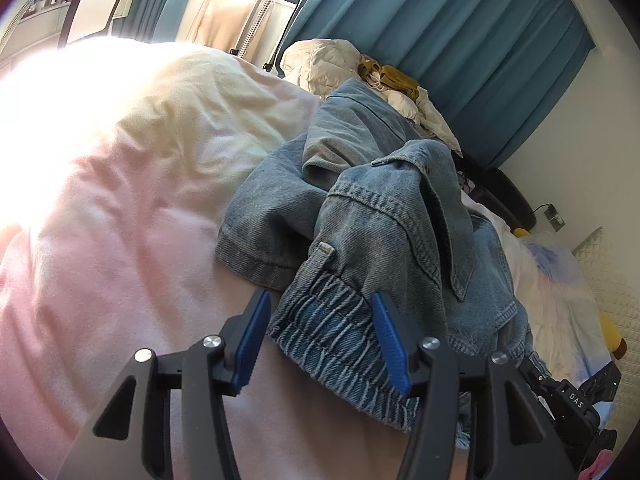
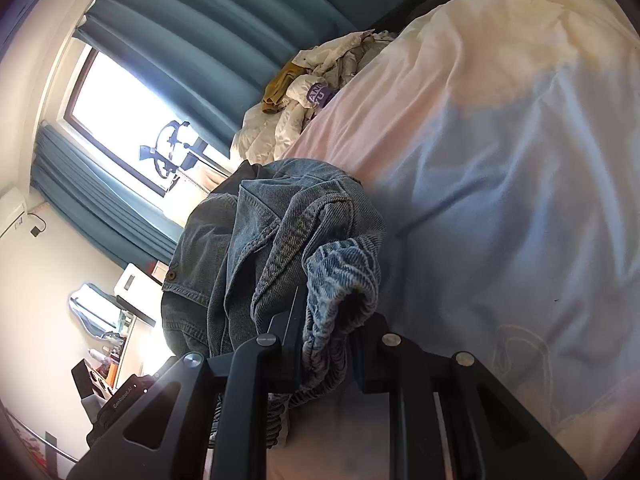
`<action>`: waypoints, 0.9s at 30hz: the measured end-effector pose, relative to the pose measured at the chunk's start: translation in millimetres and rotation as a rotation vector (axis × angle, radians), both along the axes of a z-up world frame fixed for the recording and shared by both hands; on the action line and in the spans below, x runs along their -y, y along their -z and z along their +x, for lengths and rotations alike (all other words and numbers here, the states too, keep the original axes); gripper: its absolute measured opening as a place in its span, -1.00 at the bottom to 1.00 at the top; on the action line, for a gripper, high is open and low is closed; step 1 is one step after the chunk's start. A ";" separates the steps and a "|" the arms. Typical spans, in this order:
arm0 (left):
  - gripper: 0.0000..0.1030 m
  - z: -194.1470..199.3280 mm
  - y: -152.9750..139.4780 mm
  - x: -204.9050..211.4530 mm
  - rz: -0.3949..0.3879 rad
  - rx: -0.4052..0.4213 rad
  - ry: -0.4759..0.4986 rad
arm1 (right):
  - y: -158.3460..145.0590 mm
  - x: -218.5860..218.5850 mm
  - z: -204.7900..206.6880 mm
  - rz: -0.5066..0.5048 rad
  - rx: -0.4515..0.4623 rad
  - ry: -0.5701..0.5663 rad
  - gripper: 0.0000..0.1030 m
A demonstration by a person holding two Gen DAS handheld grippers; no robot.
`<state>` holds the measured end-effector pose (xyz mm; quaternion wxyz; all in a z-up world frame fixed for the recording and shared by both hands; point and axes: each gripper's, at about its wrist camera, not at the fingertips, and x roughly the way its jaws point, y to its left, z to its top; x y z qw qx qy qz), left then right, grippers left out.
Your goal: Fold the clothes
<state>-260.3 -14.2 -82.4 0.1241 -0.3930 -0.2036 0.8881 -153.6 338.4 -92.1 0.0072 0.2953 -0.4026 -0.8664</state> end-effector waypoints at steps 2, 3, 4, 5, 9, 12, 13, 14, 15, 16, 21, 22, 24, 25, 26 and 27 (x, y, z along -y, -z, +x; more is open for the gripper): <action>0.06 0.1 -0.1 -6.9 -0.016 0.011 0.027 | 0.9 -0.1 0.1 0.002 0.005 0.001 -0.66; 0.07 1.1 -1.0 -11.6 -0.042 0.008 0.034 | 1.4 -0.2 0.3 0.004 0.007 0.002 -0.66; 0.07 2.5 -2.4 -15.9 -0.074 -0.004 0.036 | 2.1 -0.3 0.4 0.006 0.010 0.003 -0.66; 0.07 3.6 -3.2 -19.2 -0.095 -0.015 0.042 | 2.7 -0.3 0.4 0.007 0.012 0.003 -0.66; 0.09 1.2 1.8 -15.0 -0.093 -0.009 0.037 | 4.1 -0.5 0.6 0.009 0.019 0.006 -0.66; 0.14 -3.2 6.8 -6.5 -0.040 0.014 0.026 | -0.7 2.4 0.0 0.040 0.024 0.004 -0.66; 0.14 -3.5 7.5 -5.6 -0.027 0.016 0.028 | -3.2 3.7 0.0 0.051 0.023 0.003 -0.66; 0.14 -3.8 8.0 -4.9 -0.018 0.017 0.029 | -5.8 5.0 0.0 0.063 0.021 0.002 -0.66; 0.14 -3.8 8.8 -4.3 -0.009 0.016 0.029 | -7.8 6.1 -0.1 0.073 0.021 0.000 -0.66; 0.14 -3.8 9.6 -3.6 0.001 0.016 0.029 | -8.7 6.5 -0.2 0.081 0.024 -0.001 -0.66; 0.05 0.9 9.1 -7.6 0.011 0.005 0.037 | -15.5 10.0 0.2 0.132 0.026 -0.007 -0.66; -0.01 2.2 8.1 -9.5 0.002 0.000 0.041 | -18.2 11.6 0.0 0.147 0.023 -0.009 -0.66; -0.09 4.8 6.3 -13.3 -0.021 -0.009 0.049 | -24.6 15.9 -0.7 0.183 0.015 -0.015 -0.66; -0.19 6.0 5.4 -15.2 -0.035 -0.015 0.053 | -27.7 18.3 -0.7 0.199 0.010 -0.018 -0.66; -0.23 7.5 4.4 -17.4 -0.050 -0.022 0.058 | -30.5 20.5 -0.5 0.212 0.004 -0.021 -0.66; -0.29 10.2 3.3 -20.0 -0.065 -0.032 0.059 | -32.8 22.0 -0.5 0.222 -0.001 -0.023 -0.66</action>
